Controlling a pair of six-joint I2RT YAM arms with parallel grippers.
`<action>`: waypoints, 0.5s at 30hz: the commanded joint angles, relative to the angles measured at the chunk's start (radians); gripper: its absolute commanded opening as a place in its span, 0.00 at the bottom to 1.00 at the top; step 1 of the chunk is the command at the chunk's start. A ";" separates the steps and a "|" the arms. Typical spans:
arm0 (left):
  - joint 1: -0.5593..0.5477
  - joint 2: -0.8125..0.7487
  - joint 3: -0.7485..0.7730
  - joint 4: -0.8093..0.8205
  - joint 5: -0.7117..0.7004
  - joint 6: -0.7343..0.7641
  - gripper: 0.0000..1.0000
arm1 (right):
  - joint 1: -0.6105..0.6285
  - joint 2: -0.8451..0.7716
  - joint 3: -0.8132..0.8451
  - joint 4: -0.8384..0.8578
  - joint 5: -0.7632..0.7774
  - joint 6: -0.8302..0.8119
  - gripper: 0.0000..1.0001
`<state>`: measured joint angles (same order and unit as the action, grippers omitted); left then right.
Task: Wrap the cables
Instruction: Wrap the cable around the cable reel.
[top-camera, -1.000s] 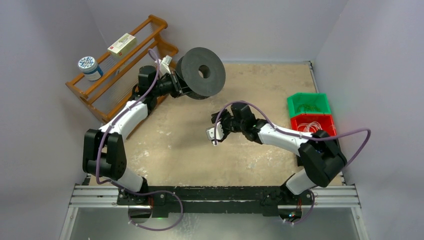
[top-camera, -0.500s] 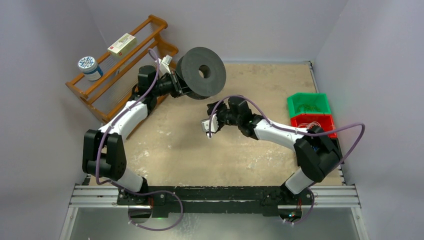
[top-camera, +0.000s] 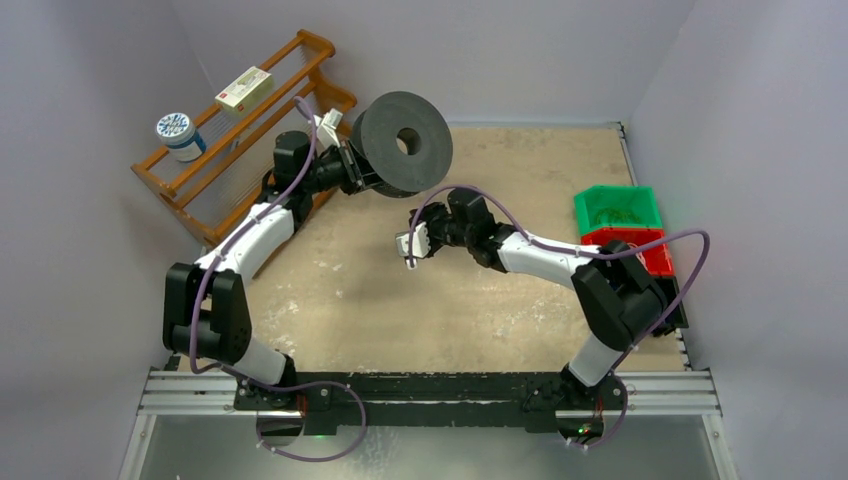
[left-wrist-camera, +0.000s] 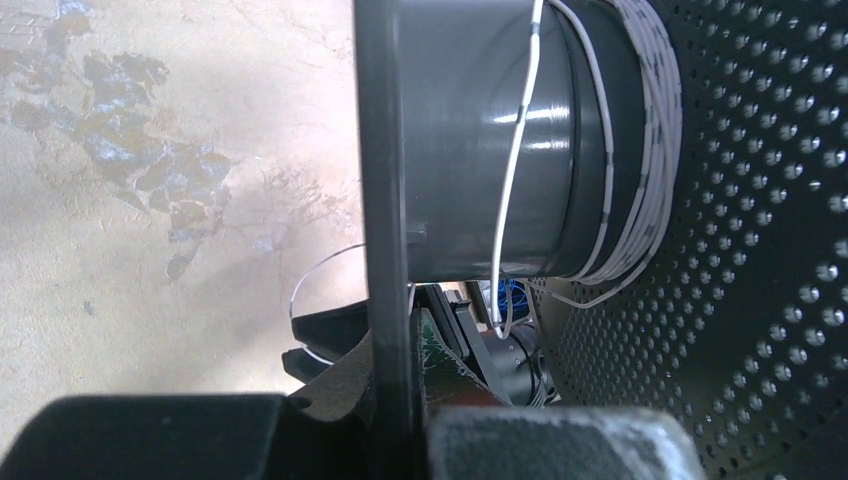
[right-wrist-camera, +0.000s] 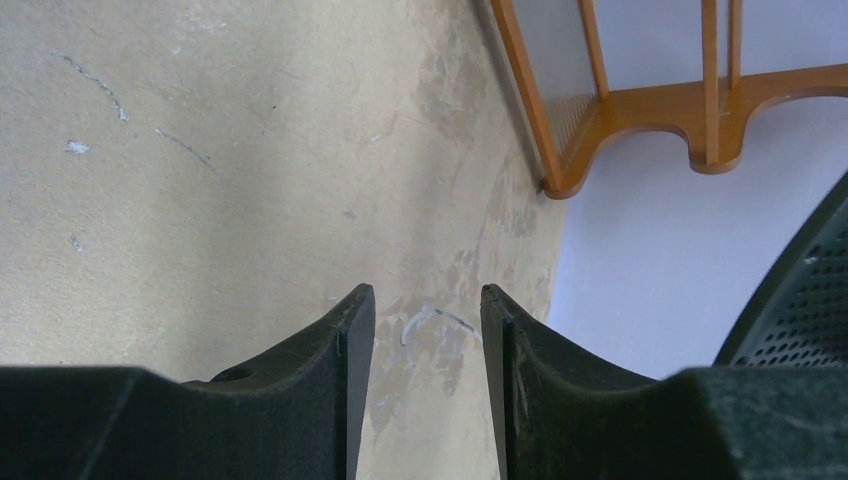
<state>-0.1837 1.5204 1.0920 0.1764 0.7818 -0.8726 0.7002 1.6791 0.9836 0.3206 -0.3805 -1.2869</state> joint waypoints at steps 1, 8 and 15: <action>0.004 -0.062 -0.001 0.114 0.034 -0.014 0.00 | 0.004 -0.006 0.042 0.031 0.003 0.038 0.45; 0.004 -0.065 -0.006 0.123 0.036 -0.018 0.00 | 0.004 0.011 0.052 0.016 0.011 0.045 0.27; 0.004 -0.070 -0.005 0.127 0.047 -0.018 0.00 | 0.004 0.012 0.073 -0.048 -0.036 0.068 0.00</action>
<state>-0.1837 1.5139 1.0805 0.1856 0.7830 -0.8799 0.7002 1.6909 1.0096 0.3134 -0.3840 -1.2491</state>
